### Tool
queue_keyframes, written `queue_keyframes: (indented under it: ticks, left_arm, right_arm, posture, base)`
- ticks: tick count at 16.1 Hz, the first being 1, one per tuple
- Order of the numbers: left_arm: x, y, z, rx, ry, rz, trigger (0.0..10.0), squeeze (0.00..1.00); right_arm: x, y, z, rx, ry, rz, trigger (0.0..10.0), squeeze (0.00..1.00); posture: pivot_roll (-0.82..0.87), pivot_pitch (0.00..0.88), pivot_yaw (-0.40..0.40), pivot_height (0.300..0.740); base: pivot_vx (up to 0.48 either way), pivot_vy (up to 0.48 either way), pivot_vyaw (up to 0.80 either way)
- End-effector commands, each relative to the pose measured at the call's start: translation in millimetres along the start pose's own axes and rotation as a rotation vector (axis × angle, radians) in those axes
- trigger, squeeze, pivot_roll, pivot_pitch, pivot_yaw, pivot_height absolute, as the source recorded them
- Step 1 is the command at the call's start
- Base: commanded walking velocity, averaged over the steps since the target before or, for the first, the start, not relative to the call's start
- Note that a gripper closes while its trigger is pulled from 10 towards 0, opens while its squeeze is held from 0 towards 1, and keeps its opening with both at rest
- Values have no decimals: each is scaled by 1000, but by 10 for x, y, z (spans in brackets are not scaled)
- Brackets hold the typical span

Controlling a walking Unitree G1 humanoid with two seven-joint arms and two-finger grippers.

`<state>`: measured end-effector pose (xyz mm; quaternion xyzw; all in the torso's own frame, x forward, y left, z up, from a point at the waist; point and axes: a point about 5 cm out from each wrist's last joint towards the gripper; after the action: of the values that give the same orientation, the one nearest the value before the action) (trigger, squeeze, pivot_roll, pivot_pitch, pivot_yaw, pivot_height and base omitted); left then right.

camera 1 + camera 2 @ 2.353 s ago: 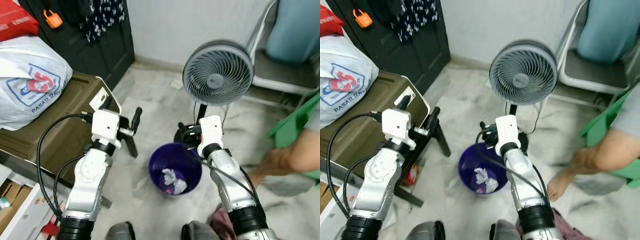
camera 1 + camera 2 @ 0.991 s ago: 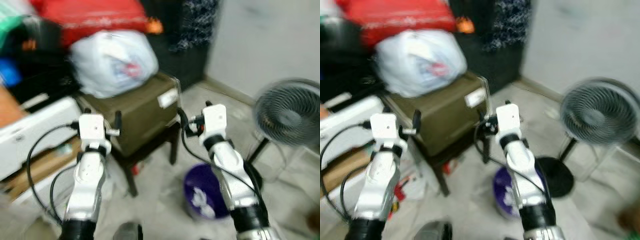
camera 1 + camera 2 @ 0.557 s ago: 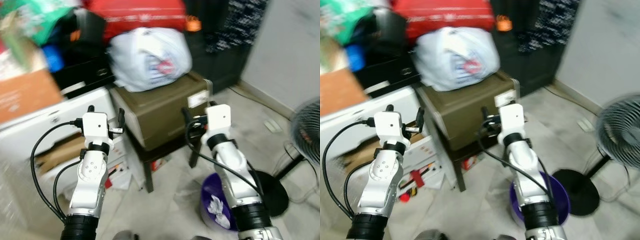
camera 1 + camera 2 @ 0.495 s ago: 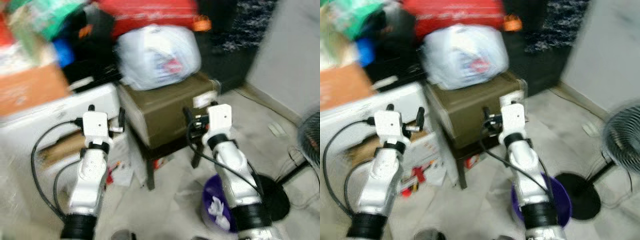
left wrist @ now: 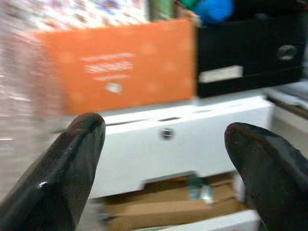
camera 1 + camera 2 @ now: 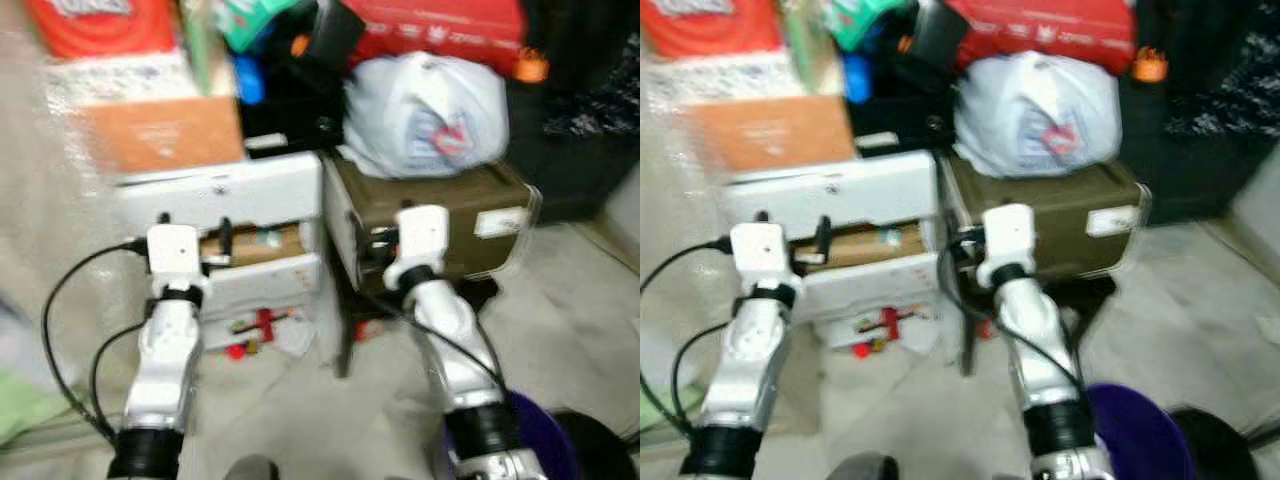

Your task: Clean up the room

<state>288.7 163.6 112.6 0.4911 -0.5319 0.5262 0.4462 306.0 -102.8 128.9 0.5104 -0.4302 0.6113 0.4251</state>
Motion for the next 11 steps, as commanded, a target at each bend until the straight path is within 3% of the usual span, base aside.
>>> queue_keyframes:
  ticks: [1, 11]
  left_arm:
    - [16, -11, 50, -24, 3, 8, 10000, 0]
    - [36, 47, 151, -129, 55, 19, 10000, 0]
  right_arm:
    - [-4, -3, 59, -11, 7, -1, 10000, 0]
    - [-33, -22, 62, -27, -21, -19, 10000, 0]
  posture:
    - [-145, 0, 22, 740]
    - [-141, 0, 15, 740]
  base:
    - [0, 0, 800]
    - [26, 0, 0]
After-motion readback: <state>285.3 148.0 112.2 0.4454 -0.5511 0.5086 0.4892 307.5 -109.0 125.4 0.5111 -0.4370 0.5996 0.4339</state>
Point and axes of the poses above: a point about 5 cm out from each wrist's last joint towards the gripper, its own y axis pointing back from the gripper into the wrist, its own x axis along the axis of the wrist's last joint, z = x × y, and after that the axes turned 2 degrees about y, right-handed
